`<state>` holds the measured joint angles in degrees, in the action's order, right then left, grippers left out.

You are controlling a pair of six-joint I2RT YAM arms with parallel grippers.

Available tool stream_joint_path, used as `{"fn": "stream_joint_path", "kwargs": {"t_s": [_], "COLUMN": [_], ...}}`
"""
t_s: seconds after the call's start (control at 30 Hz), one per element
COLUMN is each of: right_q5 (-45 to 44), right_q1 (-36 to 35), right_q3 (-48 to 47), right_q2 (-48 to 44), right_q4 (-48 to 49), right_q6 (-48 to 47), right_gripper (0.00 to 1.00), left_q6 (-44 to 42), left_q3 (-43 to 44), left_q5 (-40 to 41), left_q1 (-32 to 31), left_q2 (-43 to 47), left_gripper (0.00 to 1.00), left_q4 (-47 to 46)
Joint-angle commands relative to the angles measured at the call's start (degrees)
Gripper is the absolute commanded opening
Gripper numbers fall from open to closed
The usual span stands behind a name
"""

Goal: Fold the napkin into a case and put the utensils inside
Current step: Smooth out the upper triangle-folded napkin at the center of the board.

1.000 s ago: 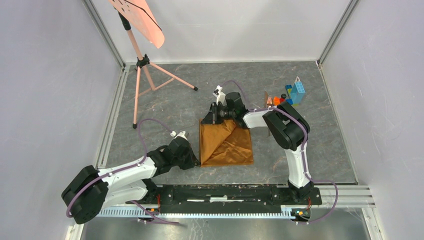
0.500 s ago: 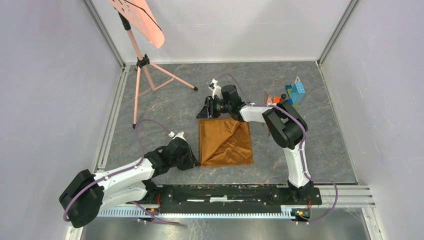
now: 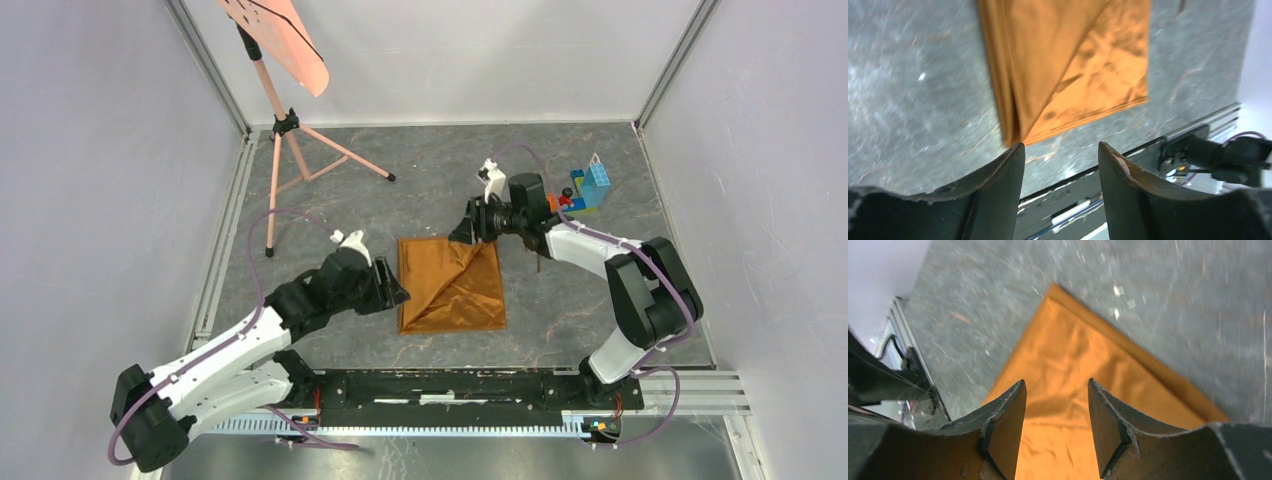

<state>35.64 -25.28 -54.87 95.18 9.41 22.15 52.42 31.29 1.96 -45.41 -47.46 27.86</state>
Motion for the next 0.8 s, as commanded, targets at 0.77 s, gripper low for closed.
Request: {"fn": "stream_joint_path", "kwargs": {"t_s": [0.77], "right_q5": [2.57], "right_q1": [10.46], "right_q3": [6.78], "right_q2": [11.04], "right_q4": [15.94], "right_q6": [1.66], "right_gripper": [0.53], "left_q6": [-10.68], "left_q3": [10.47], "left_q5": [-10.5], "left_q1": [13.57], "left_q2": [-44.25], "left_gripper": [0.52], "left_q4": [-26.71]}}
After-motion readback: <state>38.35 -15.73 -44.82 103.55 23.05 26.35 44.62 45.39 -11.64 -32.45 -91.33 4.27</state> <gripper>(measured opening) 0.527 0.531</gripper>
